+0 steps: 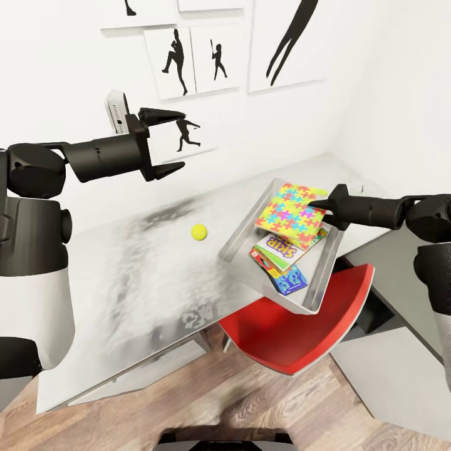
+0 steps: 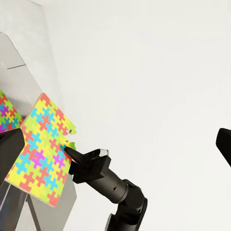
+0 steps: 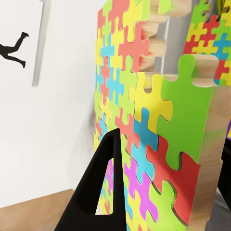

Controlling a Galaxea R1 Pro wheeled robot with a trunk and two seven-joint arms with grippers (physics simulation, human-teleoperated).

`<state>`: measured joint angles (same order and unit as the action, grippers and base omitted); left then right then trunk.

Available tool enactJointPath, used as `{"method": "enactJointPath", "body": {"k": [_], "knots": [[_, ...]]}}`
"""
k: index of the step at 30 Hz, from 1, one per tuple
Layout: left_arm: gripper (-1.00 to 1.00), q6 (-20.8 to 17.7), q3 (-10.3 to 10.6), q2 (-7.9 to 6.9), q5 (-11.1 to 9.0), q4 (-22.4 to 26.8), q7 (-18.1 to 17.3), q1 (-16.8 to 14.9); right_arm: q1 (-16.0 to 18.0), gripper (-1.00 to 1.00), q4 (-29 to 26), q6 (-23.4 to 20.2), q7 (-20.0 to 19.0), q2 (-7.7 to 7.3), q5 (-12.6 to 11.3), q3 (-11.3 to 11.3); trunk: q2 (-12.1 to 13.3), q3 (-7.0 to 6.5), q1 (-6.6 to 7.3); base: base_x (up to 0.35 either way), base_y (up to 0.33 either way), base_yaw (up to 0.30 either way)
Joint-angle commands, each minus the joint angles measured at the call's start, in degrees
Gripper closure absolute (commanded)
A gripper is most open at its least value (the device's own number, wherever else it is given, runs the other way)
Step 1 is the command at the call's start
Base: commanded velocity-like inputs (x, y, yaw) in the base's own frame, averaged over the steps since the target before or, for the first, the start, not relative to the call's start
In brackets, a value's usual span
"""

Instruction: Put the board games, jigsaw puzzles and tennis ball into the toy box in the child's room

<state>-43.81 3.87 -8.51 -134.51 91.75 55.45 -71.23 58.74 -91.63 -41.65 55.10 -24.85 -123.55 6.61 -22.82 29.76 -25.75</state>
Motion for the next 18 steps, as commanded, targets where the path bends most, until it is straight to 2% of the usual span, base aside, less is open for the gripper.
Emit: {"method": "enactJointPath", "body": {"k": [1, 10, 18], "knots": [[-1.00, 0.04, 0.00, -0.02, -0.49, 0.01, 0.52, -0.06, 0.02, 1.00, 0.00, -0.13, 0.45, 0.15, -0.10, 0.05, -0.10, 0.09, -0.03, 0.000, 0.000, 0.000], [-1.00, 0.04, 0.00, 0.02, -0.49, 0.01, 0.48, -0.06, -0.09, 1.00, 0.40, -0.17, 0.37, 1.25, 1.06, 0.22, -0.10, 0.09, -0.03, 0.000, 0.000, 0.000], [-1.00, 0.04, 0.00, 0.01, -0.49, 0.01, 0.49, -0.05, 0.13, 1.00, 3.80, -0.36, 0.18, 1.65, 1.31, 0.50, -0.10, 0.09, -0.03, 0.000, 0.000, 0.000]]}}
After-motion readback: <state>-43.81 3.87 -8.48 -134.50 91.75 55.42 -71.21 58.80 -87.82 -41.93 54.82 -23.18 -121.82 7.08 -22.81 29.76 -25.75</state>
